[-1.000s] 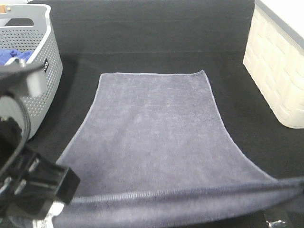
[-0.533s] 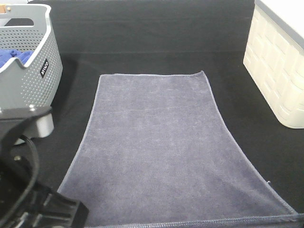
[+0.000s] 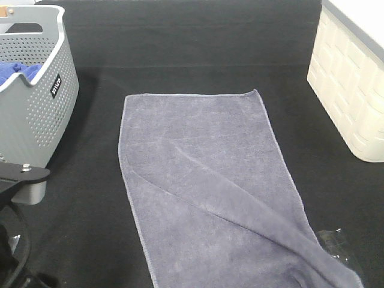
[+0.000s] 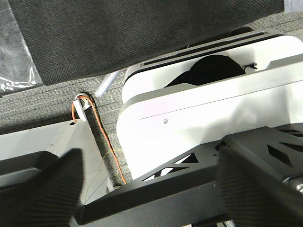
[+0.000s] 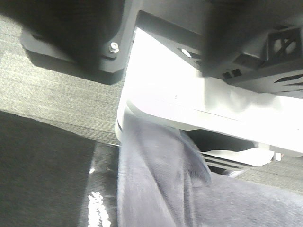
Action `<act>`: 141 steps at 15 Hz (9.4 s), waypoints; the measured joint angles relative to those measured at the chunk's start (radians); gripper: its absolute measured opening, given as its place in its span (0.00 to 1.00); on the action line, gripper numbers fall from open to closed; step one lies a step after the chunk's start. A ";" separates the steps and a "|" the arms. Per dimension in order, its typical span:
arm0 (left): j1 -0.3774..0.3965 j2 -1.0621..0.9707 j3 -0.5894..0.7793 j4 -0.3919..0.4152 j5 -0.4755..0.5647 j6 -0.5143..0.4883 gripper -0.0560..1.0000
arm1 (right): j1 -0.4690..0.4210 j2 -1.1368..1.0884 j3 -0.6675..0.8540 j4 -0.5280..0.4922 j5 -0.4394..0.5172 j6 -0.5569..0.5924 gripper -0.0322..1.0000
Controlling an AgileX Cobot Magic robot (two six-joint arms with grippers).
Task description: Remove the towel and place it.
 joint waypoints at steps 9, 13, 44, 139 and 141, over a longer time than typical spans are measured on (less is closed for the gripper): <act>0.001 0.002 -0.115 0.142 -0.015 0.015 0.81 | 0.000 0.000 -0.127 -0.007 0.000 0.025 0.76; 0.101 0.005 -0.235 0.300 -0.128 0.016 0.81 | 0.000 0.085 -0.271 0.026 -0.092 -0.002 0.69; 0.605 1.254 -1.524 0.005 -0.263 0.399 0.72 | 0.000 1.564 -1.493 0.067 -0.576 -0.152 0.34; 0.689 1.394 -1.597 0.381 -1.017 0.221 0.70 | -0.002 1.689 -1.520 -0.094 -1.252 -0.179 0.71; 0.674 1.351 -1.597 0.381 -0.952 0.221 0.70 | -0.001 1.637 -1.520 -0.089 -1.157 -0.179 0.71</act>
